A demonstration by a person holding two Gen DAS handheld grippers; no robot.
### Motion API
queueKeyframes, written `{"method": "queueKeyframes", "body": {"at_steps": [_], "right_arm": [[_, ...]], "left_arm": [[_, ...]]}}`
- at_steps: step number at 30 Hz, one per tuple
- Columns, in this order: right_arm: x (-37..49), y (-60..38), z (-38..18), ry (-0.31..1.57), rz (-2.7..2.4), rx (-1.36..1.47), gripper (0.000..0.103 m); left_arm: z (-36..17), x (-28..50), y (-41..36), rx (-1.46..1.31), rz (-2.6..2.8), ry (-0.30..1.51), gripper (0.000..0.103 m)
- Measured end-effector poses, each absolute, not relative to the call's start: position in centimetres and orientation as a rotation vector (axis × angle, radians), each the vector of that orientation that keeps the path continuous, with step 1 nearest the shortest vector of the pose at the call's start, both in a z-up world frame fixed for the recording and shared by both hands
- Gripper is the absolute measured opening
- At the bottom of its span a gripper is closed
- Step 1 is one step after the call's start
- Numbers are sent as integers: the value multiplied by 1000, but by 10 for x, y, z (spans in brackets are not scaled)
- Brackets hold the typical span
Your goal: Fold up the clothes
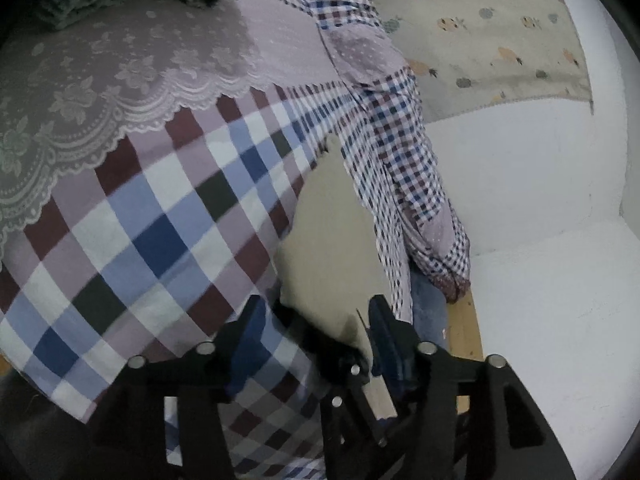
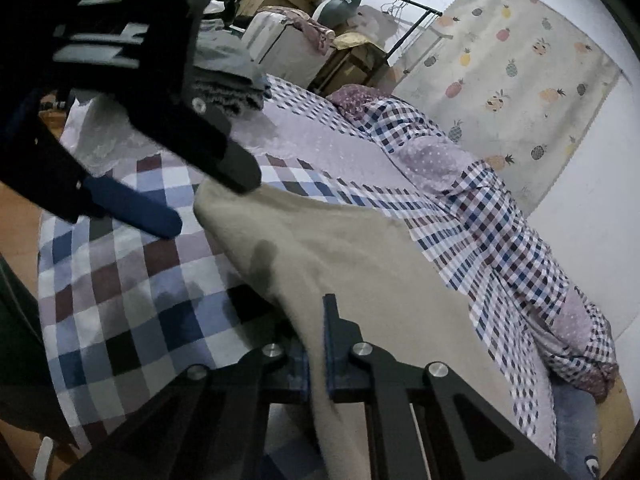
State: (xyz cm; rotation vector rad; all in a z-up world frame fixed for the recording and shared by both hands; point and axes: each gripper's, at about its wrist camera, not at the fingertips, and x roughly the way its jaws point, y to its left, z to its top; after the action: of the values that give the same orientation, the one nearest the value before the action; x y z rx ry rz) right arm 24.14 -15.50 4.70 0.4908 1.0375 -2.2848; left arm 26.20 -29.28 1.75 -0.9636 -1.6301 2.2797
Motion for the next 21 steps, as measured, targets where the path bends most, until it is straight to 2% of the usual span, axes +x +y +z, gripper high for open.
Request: {"method": "queueKeyframes", "body": {"at_steps": [11, 18, 20, 21], "right_arm": [[244, -151, 58, 989, -2303, 454, 4], [247, -150, 61, 976, -2298, 428, 4], [248, -151, 60, 979, -2296, 425, 4], [249, -151, 60, 981, -2295, 423, 4]], "left_arm": [[27, 215, -252, -934, 2310, -1461, 62], [17, 197, -257, -917, 2287, -1531, 62], [14, 197, -263, -888, 2284, -1569, 57], [14, 196, -264, -886, 2284, -1578, 47]]}}
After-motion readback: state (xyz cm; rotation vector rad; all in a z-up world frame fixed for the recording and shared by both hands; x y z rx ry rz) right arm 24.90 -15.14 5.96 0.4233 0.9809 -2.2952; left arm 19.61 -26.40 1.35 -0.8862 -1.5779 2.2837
